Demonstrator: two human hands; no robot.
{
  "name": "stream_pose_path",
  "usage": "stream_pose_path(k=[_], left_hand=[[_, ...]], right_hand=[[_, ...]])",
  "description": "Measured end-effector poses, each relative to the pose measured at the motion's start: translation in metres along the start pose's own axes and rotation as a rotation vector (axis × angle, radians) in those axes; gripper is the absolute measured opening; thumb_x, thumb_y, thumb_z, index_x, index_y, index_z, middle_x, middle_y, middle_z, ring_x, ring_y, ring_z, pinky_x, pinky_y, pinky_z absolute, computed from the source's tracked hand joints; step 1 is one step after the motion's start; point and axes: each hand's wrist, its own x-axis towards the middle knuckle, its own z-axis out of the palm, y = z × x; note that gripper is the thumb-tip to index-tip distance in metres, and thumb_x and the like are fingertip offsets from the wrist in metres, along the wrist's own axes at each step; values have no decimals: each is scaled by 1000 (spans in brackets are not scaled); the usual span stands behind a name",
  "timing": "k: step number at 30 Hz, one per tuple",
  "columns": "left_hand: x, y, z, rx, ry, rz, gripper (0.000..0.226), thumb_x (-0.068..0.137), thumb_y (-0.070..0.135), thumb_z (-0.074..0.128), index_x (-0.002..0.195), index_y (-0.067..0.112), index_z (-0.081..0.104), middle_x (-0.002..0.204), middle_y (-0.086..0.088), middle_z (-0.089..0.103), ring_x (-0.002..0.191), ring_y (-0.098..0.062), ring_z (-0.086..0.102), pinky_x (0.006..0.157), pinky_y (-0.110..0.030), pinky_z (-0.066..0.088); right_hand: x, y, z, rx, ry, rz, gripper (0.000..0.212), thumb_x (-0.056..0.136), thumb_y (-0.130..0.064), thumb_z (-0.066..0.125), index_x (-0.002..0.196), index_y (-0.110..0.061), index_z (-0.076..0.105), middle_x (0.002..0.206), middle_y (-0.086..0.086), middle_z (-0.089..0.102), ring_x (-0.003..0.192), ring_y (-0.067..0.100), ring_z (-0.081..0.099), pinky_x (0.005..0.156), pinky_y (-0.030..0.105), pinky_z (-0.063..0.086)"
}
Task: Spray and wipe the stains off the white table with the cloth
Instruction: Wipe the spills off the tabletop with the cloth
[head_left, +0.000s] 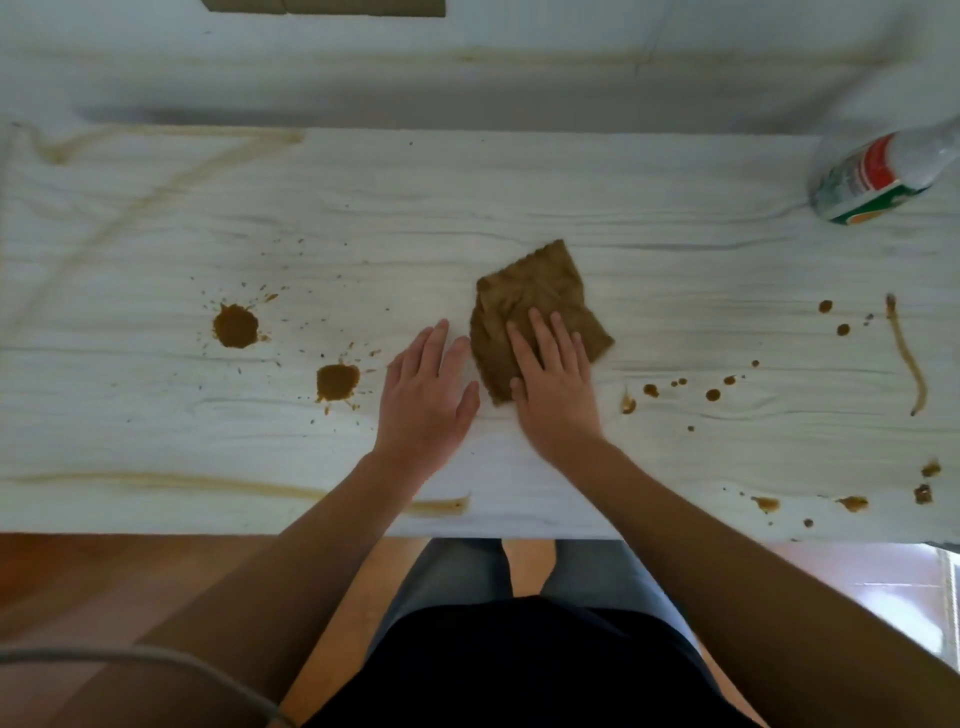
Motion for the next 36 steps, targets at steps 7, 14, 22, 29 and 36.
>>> stream_pose_path(k=[7, 14, 22, 29, 36], left_hand=[[-12, 35, 3, -29, -30, -13, 53, 101, 36, 50, 146, 11, 43, 158, -17, 38, 147, -35, 36, 114, -49, 36], [-29, 93, 17, -19, -61, -83, 56, 102, 38, 45, 150, 11, 40, 161, -15, 34, 149, -35, 31, 116, -51, 35], [-63, 121, 34, 49, -116, -243, 56, 103, 39, 40, 153, 14, 32, 164, -13, 27, 150, -33, 26, 118, -49, 32], [-66, 122, 24, 35, -73, -242, 54, 101, 36, 47, 149, 13, 40, 160, -16, 34, 146, -37, 33, 113, -54, 35], [-42, 132, 32, 28, -144, -77, 56, 103, 40, 42, 152, 15, 34, 165, -13, 25, 151, -35, 25, 117, -52, 31]], right_hand=[[-96, 68, 1, 28, -72, 4, 64, 99, -39, 32, 160, -23, 21, 168, 3, 15, 155, 22, 6, 126, 46, 12], [-97, 197, -38, 25, -25, 300, 68, 102, -40, 43, 161, -23, 14, 169, 6, 8, 155, 27, 3, 125, 45, 9], [-83, 128, -17, -61, -96, -87, 71, 100, -23, 47, 161, -23, 10, 169, 5, -2, 155, 32, -7, 125, 49, -3], [-127, 142, -11, -2, -154, -193, 66, 102, -40, 39, 161, -25, 13, 169, 0, 3, 156, 22, -3, 126, 42, -1], [-116, 258, -43, 81, 30, 391, 67, 102, -42, 41, 160, -24, 15, 169, 3, 7, 155, 25, 4, 125, 46, 11]])
